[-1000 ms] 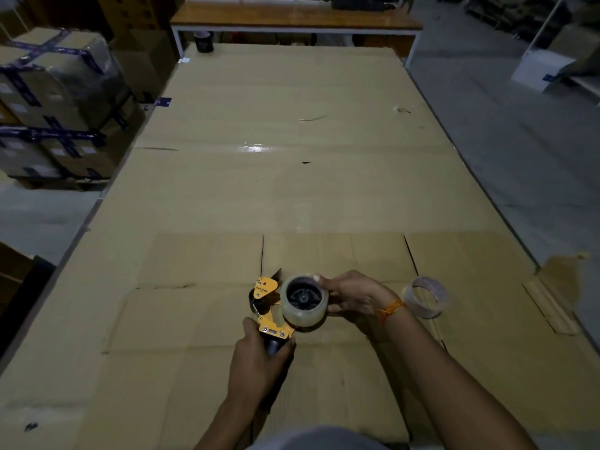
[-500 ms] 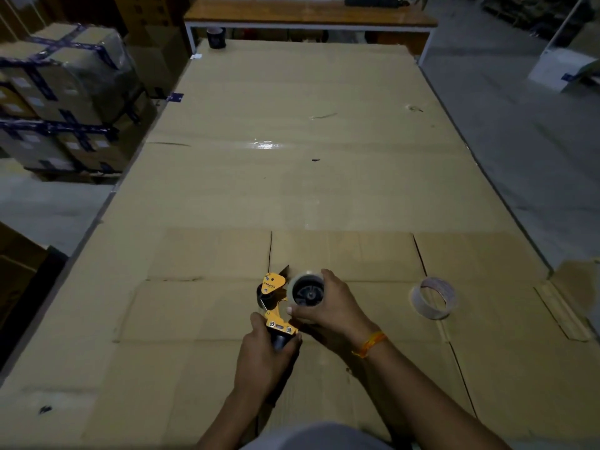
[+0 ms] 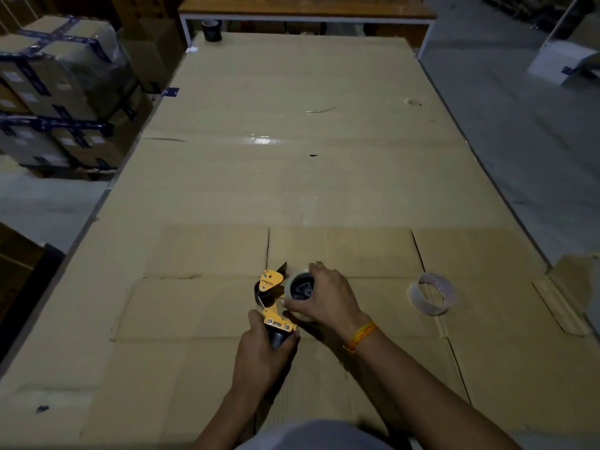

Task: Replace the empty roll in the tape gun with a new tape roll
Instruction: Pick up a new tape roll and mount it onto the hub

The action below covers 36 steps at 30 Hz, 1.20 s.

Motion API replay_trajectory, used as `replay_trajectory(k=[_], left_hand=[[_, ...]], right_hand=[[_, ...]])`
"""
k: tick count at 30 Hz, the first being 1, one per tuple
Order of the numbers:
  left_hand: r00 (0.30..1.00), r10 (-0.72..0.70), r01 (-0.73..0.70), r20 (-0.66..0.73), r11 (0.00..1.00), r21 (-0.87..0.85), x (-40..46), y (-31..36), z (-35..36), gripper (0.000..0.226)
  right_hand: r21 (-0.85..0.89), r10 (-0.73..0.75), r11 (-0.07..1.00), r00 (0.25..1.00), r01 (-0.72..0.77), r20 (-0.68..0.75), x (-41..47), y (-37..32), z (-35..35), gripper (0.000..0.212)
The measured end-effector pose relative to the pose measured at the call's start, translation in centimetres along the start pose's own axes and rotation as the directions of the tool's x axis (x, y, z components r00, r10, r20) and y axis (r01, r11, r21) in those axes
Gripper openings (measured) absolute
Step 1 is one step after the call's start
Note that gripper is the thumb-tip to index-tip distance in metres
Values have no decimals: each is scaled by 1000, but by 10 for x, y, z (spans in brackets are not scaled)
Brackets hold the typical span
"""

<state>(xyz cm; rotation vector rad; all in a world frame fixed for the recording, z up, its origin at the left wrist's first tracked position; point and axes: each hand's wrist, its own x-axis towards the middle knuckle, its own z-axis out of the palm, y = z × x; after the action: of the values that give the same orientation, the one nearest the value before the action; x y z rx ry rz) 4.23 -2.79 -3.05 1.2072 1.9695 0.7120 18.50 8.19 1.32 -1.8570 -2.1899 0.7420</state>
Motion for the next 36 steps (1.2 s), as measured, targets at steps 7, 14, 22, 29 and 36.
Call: replay_trajectory(k=[7,14,22,29,36], left_hand=[[1000,-9,10,-7,1000,5,0,-3,1,54],[1000,-4,3,-17,1000,-27,-2,-1,0,53],[1000,-13,13,-14,1000,-19,-4,-2,1,53],[1000,-29,29,4,999,-35,-2,1,-1,53],[999,-51,51,6,998,-35,-2,-1,-3,56]], right_hand=[[30,67,997,991,-71,119,-3,2,9,110],[34,114,992,986,-119,120,-8,-7,16,113],[25,-6,1000,989,3,147,-15,17,-9,127],[-6,-32,999,990,33,134,-15,12,-10,119],[52,-80,996,952,67,296,-1,25,-24,125]])
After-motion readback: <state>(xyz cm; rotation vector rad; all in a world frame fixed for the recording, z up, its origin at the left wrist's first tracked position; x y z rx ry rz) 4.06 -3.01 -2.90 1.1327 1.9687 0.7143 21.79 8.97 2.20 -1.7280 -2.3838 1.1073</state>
